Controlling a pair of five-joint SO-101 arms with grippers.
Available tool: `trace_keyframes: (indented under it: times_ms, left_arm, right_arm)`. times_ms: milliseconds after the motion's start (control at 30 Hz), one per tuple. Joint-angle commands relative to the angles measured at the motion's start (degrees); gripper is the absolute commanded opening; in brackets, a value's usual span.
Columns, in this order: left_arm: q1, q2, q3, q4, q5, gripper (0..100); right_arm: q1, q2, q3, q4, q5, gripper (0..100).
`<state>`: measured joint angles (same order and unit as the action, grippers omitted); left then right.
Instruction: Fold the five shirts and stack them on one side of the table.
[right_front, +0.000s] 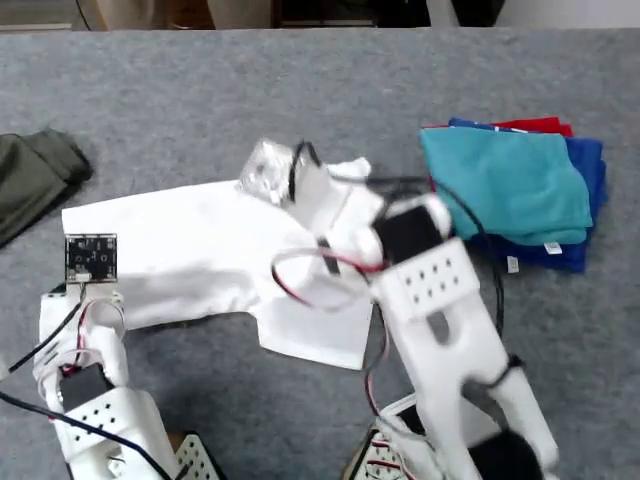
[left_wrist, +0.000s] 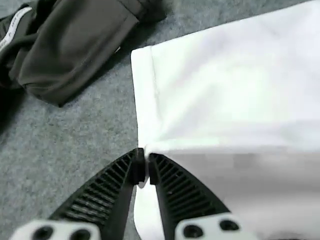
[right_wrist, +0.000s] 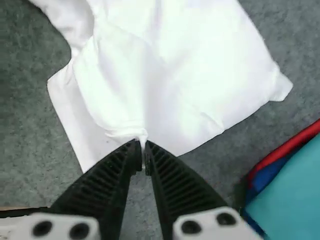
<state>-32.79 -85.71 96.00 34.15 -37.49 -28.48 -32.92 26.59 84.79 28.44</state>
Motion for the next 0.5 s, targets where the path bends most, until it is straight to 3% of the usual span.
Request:
trace_keyframes:
  times_ms: [0, 167, 300, 467]
  left_arm:
    - [-3.4, -2.3, 0.5, 1.1, -1.4, 2]
    - [-4.8, -3.6, -2.9, 15.0, -7.6, 2]
    - [-0.4, -4.4, -7.2, 30.6, -7.4, 2]
    - [1.2, -6.0, -5.2, 29.6, -2.5, 2]
  right_arm:
    - [-0.7, -9.2, 9.0, -1.4, 1.2, 0.2]
    - [-0.7, -15.5, 15.3, -1.1, 3.1, 0.2]
    - [-0.5, -17.1, 17.0, -1.1, 3.3, 0.2]
    - [-0.7, -17.4, 19.1, -0.5, 6.8, 0.2]
